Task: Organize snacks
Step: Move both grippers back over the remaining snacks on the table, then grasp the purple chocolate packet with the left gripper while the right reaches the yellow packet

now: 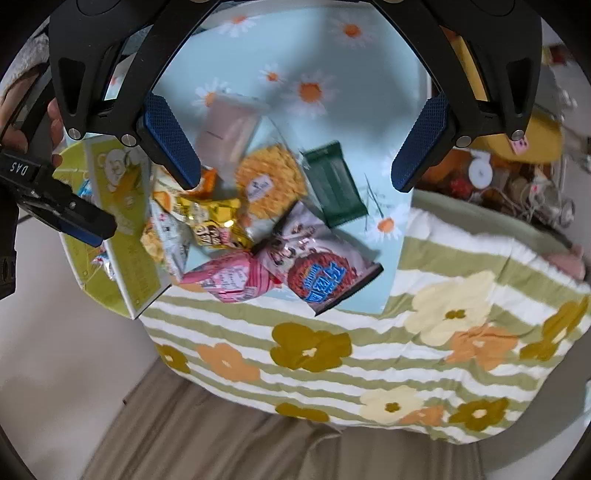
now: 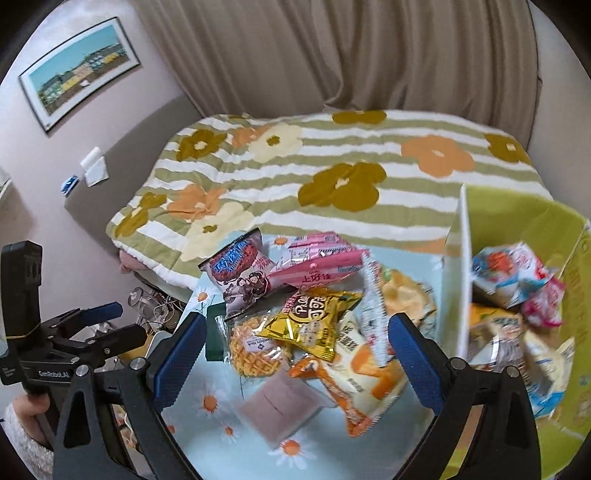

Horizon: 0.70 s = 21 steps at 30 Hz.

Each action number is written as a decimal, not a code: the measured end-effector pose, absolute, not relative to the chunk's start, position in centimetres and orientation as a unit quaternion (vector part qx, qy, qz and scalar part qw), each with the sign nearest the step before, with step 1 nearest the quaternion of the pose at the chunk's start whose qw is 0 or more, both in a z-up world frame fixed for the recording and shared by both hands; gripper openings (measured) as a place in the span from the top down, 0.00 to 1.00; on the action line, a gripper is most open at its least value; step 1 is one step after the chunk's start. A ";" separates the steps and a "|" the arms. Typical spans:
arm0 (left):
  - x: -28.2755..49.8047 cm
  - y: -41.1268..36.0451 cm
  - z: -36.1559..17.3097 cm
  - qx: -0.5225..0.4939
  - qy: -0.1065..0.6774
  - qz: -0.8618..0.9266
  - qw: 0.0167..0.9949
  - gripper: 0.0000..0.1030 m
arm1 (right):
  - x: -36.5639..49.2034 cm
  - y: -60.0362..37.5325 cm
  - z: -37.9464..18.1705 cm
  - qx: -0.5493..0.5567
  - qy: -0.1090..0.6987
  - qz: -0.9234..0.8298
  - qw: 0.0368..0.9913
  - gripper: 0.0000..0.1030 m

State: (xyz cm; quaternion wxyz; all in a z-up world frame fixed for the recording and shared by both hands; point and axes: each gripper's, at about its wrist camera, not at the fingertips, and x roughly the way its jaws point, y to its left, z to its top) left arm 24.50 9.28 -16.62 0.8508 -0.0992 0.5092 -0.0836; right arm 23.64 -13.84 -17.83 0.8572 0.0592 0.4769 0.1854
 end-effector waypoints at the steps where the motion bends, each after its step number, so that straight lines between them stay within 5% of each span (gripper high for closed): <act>1: 25.2 9.5 -16.9 -0.093 0.512 -0.089 0.849 0.01 | 23.8 -13.5 -18.1 0.060 0.480 0.181 0.856 0.05; 21: 38.6 4.5 -23.9 0.113 0.567 -0.218 0.786 0.01 | 27.8 -10.6 -24.4 0.065 0.550 0.106 0.826 0.05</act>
